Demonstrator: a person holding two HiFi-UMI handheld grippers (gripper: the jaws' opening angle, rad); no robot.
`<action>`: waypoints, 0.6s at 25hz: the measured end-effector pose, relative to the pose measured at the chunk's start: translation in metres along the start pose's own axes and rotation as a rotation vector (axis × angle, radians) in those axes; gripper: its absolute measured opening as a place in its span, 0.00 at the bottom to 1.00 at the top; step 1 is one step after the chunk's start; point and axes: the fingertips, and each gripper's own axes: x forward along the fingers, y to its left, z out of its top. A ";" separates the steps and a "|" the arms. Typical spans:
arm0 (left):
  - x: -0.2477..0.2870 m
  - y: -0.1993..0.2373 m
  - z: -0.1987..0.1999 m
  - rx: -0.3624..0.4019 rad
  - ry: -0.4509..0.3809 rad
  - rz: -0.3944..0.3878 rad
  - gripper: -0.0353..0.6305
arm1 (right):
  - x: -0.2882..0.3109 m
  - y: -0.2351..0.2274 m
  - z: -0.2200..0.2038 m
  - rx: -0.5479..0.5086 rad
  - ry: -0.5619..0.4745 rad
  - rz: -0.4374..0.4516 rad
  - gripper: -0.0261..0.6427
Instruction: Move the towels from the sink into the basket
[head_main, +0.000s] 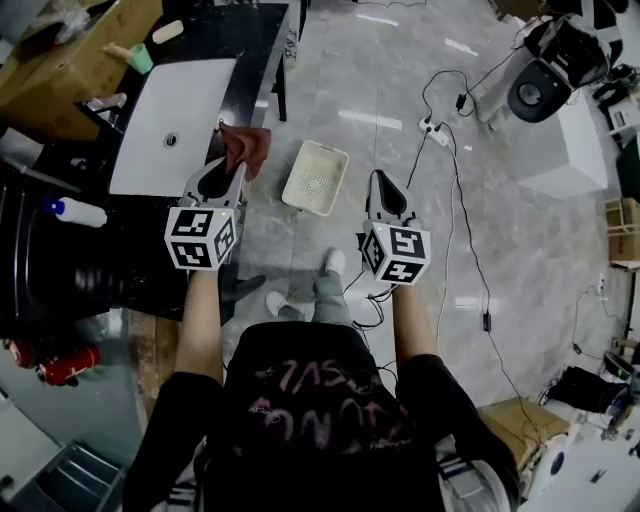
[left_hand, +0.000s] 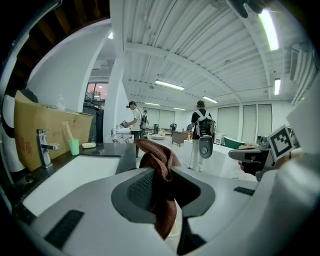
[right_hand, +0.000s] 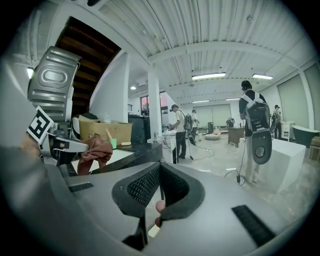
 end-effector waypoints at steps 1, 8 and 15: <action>0.009 -0.008 0.002 0.008 0.003 -0.007 0.19 | 0.003 -0.009 0.000 0.004 0.000 -0.002 0.06; 0.076 -0.045 0.021 0.036 0.019 -0.017 0.19 | 0.043 -0.072 0.003 0.022 0.007 0.016 0.06; 0.138 -0.065 0.040 0.044 0.015 -0.002 0.19 | 0.095 -0.125 0.003 0.032 0.024 0.055 0.06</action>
